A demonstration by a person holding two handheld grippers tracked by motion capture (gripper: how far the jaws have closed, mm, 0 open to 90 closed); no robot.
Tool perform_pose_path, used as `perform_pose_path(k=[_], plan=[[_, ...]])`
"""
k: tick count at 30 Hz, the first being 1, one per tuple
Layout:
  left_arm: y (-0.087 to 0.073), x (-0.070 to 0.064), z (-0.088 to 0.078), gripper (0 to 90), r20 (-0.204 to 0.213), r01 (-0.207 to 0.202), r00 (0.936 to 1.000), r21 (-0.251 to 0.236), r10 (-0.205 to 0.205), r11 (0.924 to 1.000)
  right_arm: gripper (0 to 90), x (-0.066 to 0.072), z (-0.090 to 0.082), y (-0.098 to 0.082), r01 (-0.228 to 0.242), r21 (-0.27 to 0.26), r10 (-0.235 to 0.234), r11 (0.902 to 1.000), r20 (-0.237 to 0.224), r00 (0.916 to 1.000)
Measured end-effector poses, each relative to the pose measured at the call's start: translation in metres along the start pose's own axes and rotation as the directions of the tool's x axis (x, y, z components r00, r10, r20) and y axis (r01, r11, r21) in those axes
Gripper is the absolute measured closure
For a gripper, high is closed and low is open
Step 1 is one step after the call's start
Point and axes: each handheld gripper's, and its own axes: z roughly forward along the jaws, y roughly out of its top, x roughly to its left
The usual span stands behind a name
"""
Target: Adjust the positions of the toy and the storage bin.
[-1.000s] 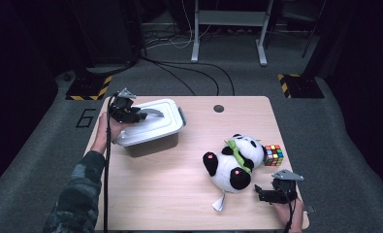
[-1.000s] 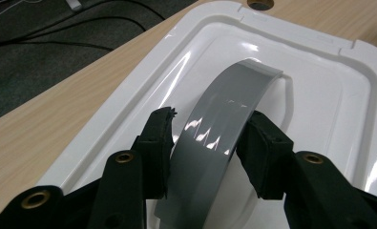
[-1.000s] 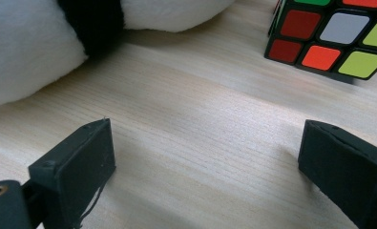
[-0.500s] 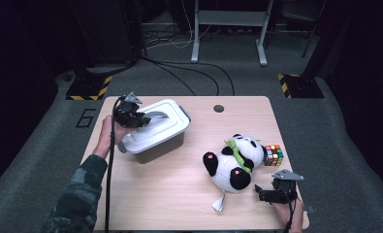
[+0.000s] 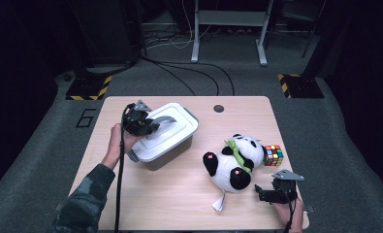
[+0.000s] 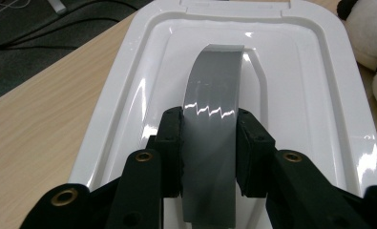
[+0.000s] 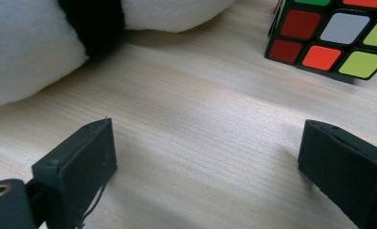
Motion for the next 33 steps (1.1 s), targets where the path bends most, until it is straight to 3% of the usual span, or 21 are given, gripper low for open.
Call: perform_pose_path(k=[22,33], plan=[[0.006,-0.031,0.005,67.4,-0.025,0.088,0.9958,-0.018,-0.088,0.9960,5.2,0.000,0.000,0.000,0.004,-0.001,-0.004,1.0000,0.003,1.0000],[0.015,-0.045,0.013,67.3,-0.021,0.102,0.9946,-0.016,-0.102,0.9947,5.3,0.000,0.000,0.000,0.007,-0.003,-0.007,1.0000,0.005,1.0000]])
